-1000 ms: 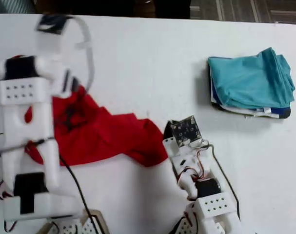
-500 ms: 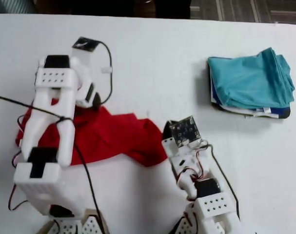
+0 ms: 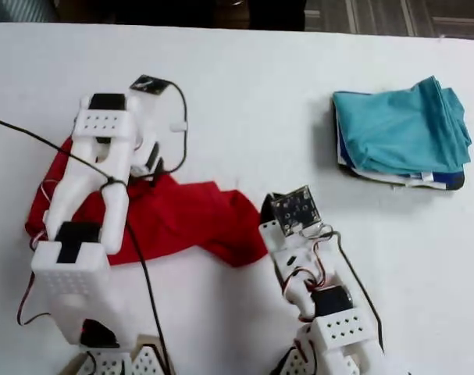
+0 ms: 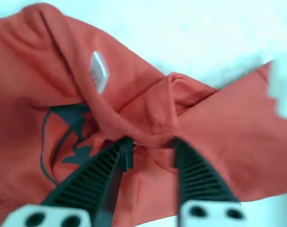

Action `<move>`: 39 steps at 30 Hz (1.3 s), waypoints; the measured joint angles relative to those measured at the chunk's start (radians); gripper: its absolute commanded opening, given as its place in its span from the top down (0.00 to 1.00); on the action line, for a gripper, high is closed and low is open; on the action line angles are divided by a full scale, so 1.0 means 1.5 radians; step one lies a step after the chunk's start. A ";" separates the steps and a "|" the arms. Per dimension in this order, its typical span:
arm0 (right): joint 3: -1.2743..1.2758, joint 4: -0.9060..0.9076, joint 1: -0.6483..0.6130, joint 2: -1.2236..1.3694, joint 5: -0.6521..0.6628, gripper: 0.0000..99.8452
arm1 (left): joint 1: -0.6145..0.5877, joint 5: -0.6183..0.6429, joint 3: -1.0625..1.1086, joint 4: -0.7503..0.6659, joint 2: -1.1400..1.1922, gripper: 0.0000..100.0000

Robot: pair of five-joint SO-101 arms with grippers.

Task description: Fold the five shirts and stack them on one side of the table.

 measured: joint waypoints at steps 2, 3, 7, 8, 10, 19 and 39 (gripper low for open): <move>0.000 0.000 0.000 0.000 0.000 0.98 | -0.003 0.001 -0.004 0.002 0.000 0.97; 0.000 0.000 0.000 0.000 0.000 0.98 | -0.004 0.001 -0.013 0.009 0.001 0.97; 0.000 0.000 0.000 0.000 0.000 0.98 | -0.004 0.002 -0.093 0.080 0.001 0.97; 0.000 0.000 0.000 0.000 0.000 0.98 | -0.006 0.002 -0.121 0.106 0.001 0.97; 0.000 0.000 0.000 0.000 0.000 0.98 | -0.010 0.002 -0.173 0.151 0.001 0.97; 0.000 0.000 0.000 0.000 0.000 0.98 | -0.010 0.092 -0.196 0.168 0.023 0.76; 0.000 0.000 0.000 0.000 0.000 0.98 | -0.011 0.331 -0.222 0.136 0.168 0.97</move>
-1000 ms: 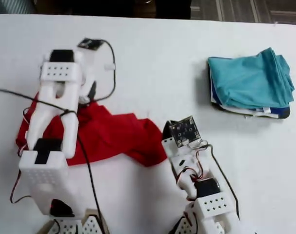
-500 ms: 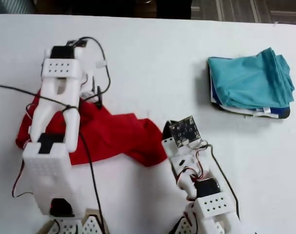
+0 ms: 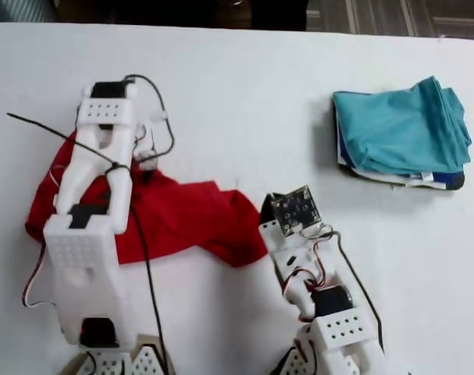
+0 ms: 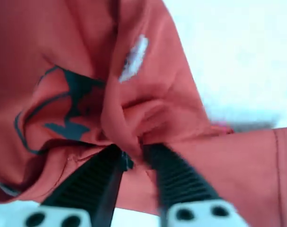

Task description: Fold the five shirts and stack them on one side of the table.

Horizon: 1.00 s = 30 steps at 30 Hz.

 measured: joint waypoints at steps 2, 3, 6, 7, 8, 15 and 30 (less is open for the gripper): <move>0.000 0.000 0.000 0.000 0.000 0.98 | 0.000 0.002 -0.025 0.000 0.000 0.97; 0.000 0.000 0.000 0.000 0.000 0.98 | 0.000 0.002 -0.038 0.000 0.000 0.97; 0.000 0.000 0.000 0.000 0.000 0.98 | 0.000 0.002 -0.087 0.011 0.000 0.97; 0.000 0.000 0.000 0.000 0.000 0.98 | 0.000 0.002 -0.108 0.023 0.000 0.97; 0.000 0.000 0.000 0.000 0.000 0.98 | 0.000 0.002 -0.132 0.034 -0.001 0.97; 0.000 0.000 0.000 0.000 0.000 0.98 | 0.000 -0.118 -0.249 0.049 -0.122 0.97; 0.000 0.000 0.016 0.000 0.000 0.98 | 0.054 -0.325 -0.376 0.049 -0.431 0.97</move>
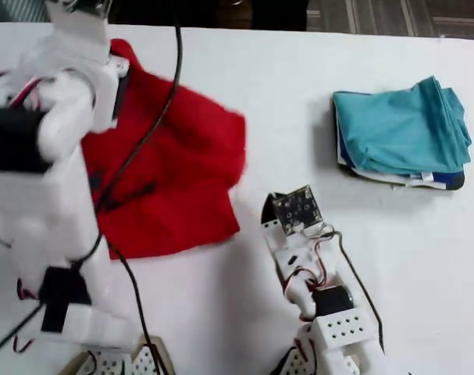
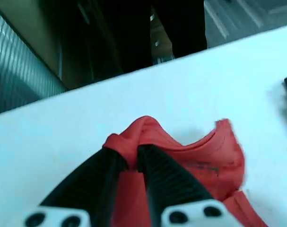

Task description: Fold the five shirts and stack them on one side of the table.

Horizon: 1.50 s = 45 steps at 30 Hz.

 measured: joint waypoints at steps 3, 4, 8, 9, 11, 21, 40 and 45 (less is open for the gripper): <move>0.000 0.000 0.013 0.000 -0.024 0.98 | -0.002 0.000 0.000 0.000 -0.053 0.97; 0.000 0.000 0.013 0.000 -0.034 0.98 | -0.003 0.000 0.000 0.000 -0.071 0.97; 0.000 -0.011 0.018 0.000 -0.046 0.98 | -0.050 0.000 -0.002 0.000 -0.119 0.97; 0.000 -0.011 0.017 0.000 -0.046 0.98 | -0.075 0.000 -0.002 0.000 -0.123 0.97; 0.000 -0.011 0.016 0.000 -0.046 0.96 | -0.126 0.000 0.013 -0.004 -0.124 0.97; -0.072 0.124 -0.010 0.001 -0.068 0.86 | -0.249 -0.001 0.228 -0.110 -0.027 0.97; -0.592 0.378 -0.332 0.517 -0.105 0.77 | -0.389 -0.001 0.342 -0.334 0.125 0.97; -0.715 0.431 -0.430 0.685 -0.099 0.77 | -0.391 -0.001 0.342 -0.334 0.130 0.97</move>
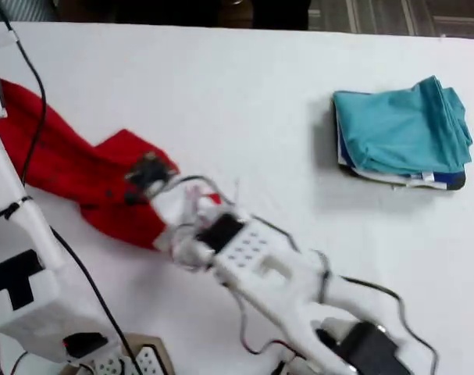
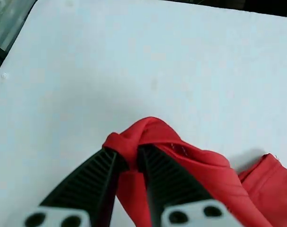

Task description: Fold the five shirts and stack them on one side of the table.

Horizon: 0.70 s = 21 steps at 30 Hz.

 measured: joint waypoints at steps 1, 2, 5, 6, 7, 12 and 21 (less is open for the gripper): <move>-0.012 0.002 -0.013 0.020 0.005 0.77 | -0.002 0.000 0.000 0.000 0.001 0.97; -0.024 0.002 -0.025 0.036 0.008 0.77 | -0.002 0.000 0.000 0.000 0.001 0.97; -0.047 0.005 -0.048 0.070 0.011 0.77 | -0.002 0.000 0.000 0.000 0.001 0.97; -0.053 0.005 -0.054 0.079 0.011 0.77 | -0.002 0.000 0.000 0.000 0.001 0.97; -0.056 0.005 -0.059 0.087 0.011 0.77 | -0.002 0.000 0.000 0.000 0.001 0.97; -0.063 -0.045 -0.058 0.173 0.011 0.77 | -0.002 0.000 0.000 0.000 0.001 0.97; -0.195 -0.013 0.027 0.327 0.013 1.00 | -0.002 -0.001 0.000 0.013 0.001 0.97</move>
